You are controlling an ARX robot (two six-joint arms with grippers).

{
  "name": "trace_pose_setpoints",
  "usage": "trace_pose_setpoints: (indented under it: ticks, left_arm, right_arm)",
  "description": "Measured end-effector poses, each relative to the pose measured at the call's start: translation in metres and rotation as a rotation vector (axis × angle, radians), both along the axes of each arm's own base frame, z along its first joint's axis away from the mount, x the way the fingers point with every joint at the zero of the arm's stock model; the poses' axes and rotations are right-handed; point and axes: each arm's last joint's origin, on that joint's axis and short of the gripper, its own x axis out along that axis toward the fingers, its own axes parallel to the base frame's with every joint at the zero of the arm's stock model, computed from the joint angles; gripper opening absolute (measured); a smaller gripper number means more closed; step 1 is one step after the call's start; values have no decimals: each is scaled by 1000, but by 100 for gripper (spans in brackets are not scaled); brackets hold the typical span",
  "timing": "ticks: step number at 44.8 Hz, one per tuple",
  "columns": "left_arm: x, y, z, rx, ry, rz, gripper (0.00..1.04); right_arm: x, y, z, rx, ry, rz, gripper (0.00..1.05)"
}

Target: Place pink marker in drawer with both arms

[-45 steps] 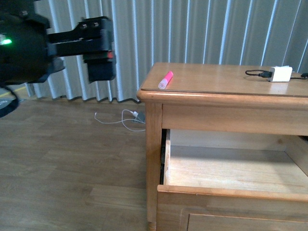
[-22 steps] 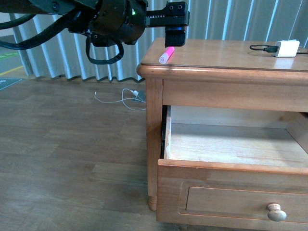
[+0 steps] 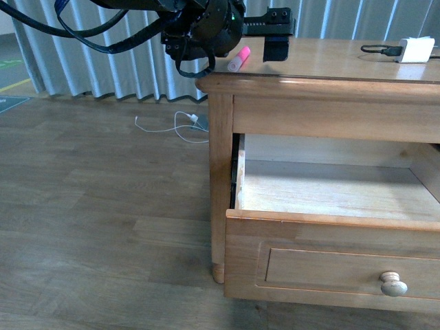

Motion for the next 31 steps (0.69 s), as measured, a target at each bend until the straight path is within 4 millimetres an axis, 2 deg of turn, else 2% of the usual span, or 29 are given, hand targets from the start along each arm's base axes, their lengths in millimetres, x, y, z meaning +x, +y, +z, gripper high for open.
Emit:
trace_pose_setpoints:
  ticks: [11,13,16,31]
  left_arm:
    - [4,-9,-4,38,45,-5,98]
    - [5,-9,-3,43,46,-4,95]
    - [6,-10,-4,49,48,2,87]
    - [8,-5,-4,74,59,-1,19]
  right_arm:
    - [0,0,0,0,0,0,96]
    - [0,0,0,0,0,0,96]
    - [0,0,0,0,0,0,96]
    - [0,0,0,0,0,0,96]
